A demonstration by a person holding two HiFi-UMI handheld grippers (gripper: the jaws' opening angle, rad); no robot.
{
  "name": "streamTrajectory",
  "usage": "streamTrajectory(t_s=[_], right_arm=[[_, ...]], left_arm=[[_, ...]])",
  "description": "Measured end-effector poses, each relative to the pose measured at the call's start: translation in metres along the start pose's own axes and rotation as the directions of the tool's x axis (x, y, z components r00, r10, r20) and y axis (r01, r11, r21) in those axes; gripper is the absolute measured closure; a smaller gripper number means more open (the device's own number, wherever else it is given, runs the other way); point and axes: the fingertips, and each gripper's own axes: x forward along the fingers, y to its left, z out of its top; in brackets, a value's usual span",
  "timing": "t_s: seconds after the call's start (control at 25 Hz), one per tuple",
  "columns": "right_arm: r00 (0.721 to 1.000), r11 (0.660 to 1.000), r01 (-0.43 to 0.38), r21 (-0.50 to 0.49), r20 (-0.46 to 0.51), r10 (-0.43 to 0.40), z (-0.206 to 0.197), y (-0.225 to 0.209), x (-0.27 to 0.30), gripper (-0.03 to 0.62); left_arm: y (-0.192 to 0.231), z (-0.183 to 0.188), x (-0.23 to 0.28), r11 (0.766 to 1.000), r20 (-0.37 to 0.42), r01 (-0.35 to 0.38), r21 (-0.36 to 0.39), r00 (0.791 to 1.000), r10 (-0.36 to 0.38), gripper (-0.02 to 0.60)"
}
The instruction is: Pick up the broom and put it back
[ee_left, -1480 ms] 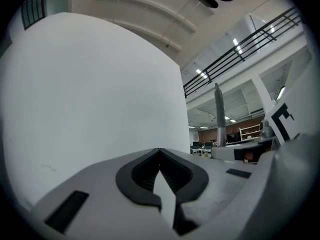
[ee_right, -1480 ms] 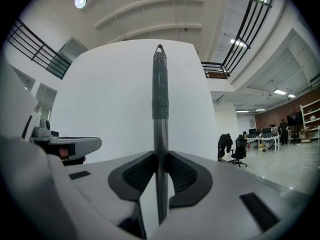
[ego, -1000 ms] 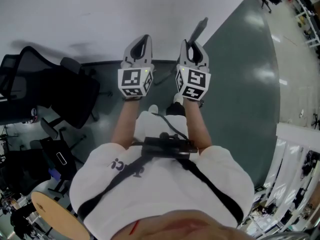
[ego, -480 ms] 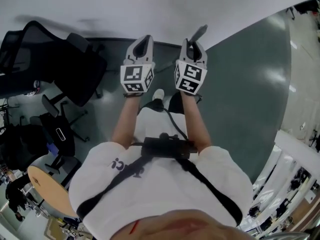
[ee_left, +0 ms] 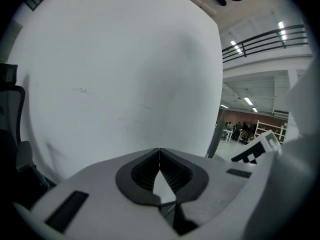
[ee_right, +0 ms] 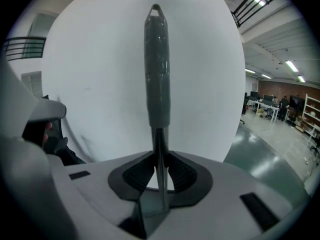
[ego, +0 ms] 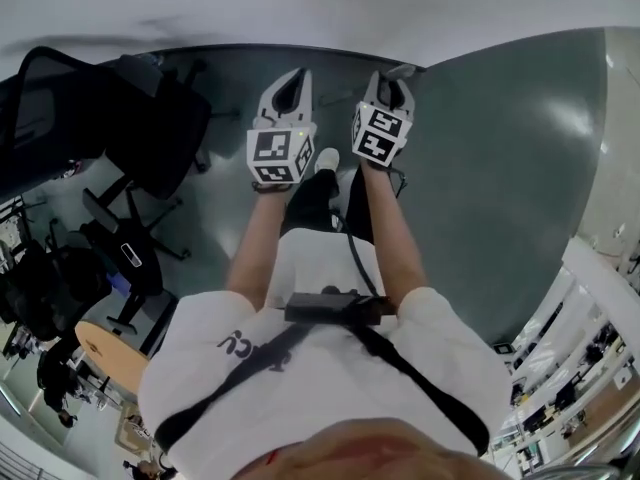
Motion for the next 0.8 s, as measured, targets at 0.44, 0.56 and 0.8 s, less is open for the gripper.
streamTrajectory(t_s=[0.44,0.56,0.8], right_arm=[[0.973,0.994,0.110,0.001,-0.203,-0.108,-0.085,-0.037,0.094,0.499],[0.964,0.992,0.123,-0.025,-0.233,-0.125,-0.102,-0.038,0.113,0.499],[0.949,0.988,0.157,-0.011,-0.275,-0.154,-0.120,-0.052,0.146,0.499]], left_arm=[[0.001,-0.065,0.075,0.998,-0.076,0.062,-0.003,0.995,-0.062,0.572],[0.002,-0.081,0.088,0.998,-0.084,0.061,-0.014,0.995,-0.062,0.572],[0.002,-0.108,0.111,0.998,-0.113,0.053,-0.046,0.992,-0.058,0.572]])
